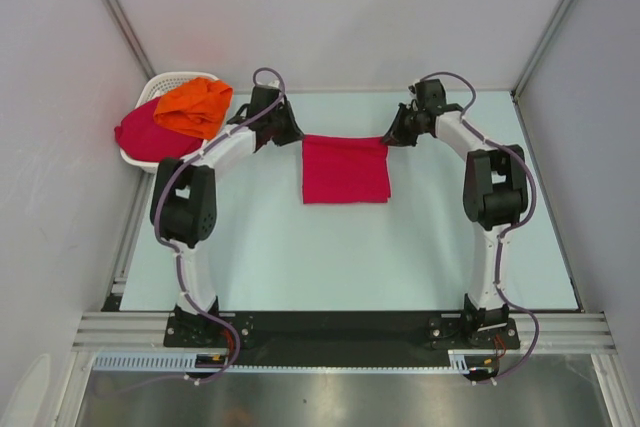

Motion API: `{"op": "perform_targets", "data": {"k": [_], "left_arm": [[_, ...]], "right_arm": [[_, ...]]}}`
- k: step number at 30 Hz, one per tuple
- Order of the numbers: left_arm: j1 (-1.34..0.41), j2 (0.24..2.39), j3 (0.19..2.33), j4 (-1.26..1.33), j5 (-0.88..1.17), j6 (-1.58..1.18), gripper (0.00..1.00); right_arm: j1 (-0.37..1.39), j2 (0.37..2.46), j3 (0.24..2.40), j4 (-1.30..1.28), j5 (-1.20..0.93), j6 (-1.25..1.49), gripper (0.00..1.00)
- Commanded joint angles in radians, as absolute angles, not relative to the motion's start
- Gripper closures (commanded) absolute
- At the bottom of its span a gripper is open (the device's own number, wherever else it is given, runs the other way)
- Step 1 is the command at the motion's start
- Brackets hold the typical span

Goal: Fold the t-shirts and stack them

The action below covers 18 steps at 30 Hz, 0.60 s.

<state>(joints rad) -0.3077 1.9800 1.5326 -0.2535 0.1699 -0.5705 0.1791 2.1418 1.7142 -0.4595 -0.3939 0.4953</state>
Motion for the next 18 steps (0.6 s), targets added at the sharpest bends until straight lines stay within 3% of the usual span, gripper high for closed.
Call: {"op": "perform_targets", "data": {"k": [1, 13, 14, 15, 16, 17, 18], "left_arm": [[-0.285, 2.022, 1.594, -0.245, 0.161, -0.525, 1.0], [-0.265, 2.134, 1.693, -0.282, 0.176, -0.494, 1.0], [-0.265, 2.143, 1.709, -0.291, 0.176, -0.491, 0.96], [-0.265, 2.149, 1.718, -0.302, 0.175, -0.486, 0.65], [-0.264, 2.155, 1.729, -0.33, 0.176, -0.474, 0.43], [-0.262, 2.16, 1.758, -0.342, 0.172, -0.463, 0.31], [-0.262, 2.158, 1.778, -0.362, 0.166, -0.45, 0.18]], "right_arm": [[0.164, 2.177, 1.782, -0.46, -0.38, 0.477, 1.0], [0.156, 2.253, 1.845, -0.459, -0.376, 0.505, 1.0], [0.155, 2.261, 1.861, -0.468, -0.376, 0.506, 0.89], [0.155, 2.278, 1.876, -0.48, -0.376, 0.505, 0.78], [0.153, 2.281, 1.909, -0.506, -0.38, 0.499, 0.65], [0.153, 2.281, 1.925, -0.52, -0.388, 0.492, 0.42], [0.152, 2.275, 1.939, -0.531, -0.388, 0.486, 0.34]]}}
